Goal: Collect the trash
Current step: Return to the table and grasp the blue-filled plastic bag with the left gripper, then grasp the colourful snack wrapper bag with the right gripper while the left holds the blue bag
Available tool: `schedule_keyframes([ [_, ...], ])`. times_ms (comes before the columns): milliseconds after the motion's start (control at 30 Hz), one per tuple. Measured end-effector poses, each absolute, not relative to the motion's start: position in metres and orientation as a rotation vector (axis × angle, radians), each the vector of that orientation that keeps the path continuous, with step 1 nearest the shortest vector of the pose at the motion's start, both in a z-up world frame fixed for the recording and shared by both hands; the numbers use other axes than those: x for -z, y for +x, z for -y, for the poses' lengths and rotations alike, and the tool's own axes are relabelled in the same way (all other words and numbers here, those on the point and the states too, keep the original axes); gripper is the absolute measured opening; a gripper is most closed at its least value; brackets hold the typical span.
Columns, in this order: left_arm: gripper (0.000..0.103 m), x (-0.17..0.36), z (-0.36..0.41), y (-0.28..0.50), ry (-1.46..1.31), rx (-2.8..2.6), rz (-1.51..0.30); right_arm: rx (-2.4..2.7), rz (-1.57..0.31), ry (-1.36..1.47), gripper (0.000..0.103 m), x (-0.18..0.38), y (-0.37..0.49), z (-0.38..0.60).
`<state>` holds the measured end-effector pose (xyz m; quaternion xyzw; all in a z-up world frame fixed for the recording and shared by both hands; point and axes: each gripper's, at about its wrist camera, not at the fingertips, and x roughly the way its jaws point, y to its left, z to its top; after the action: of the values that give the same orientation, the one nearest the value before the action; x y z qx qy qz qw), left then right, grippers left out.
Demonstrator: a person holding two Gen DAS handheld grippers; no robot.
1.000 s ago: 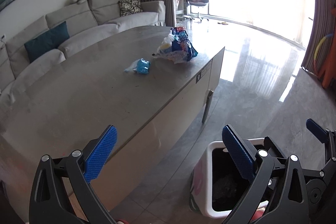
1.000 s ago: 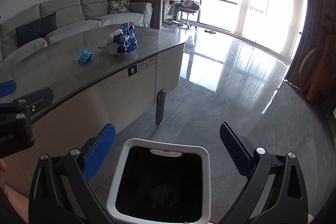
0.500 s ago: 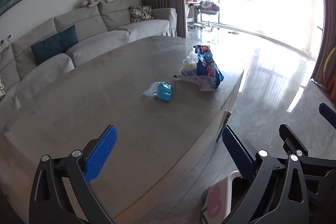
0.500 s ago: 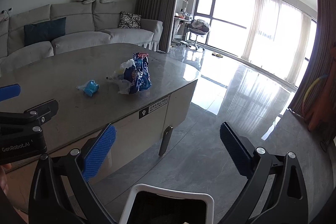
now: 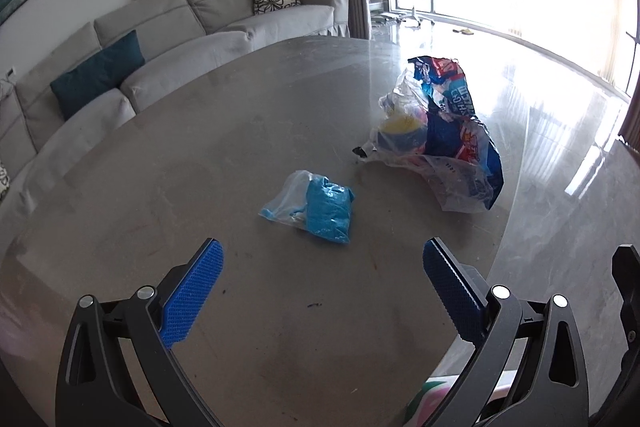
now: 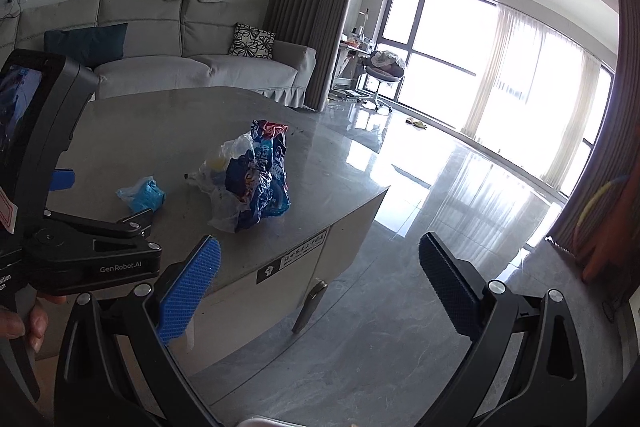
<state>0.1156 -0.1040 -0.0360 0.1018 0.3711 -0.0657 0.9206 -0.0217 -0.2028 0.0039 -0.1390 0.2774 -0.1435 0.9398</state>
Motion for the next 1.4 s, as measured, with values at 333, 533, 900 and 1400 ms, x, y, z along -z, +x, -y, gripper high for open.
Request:
schedule_keyframes([
  [333,0.1,0.059,0.102,0.168,0.216,0.144,-0.868,0.26,-0.554,-0.282,0.099,0.009,0.035,0.209],
  [533,0.1,0.079,0.105,0.184,0.229,0.148,-0.92,0.255,-0.565,-0.251,0.099,0.014,0.048,0.216],
  [900,0.067,0.078,0.106,0.178,0.174,0.184,-0.902,0.26,-0.567,-0.273,0.099,0.019,0.048,0.214],
  [1400,0.028,0.056,0.118,0.145,0.243,0.187,-0.814,0.256,-0.563,-0.251,0.099,0.019,0.052,0.217],
])
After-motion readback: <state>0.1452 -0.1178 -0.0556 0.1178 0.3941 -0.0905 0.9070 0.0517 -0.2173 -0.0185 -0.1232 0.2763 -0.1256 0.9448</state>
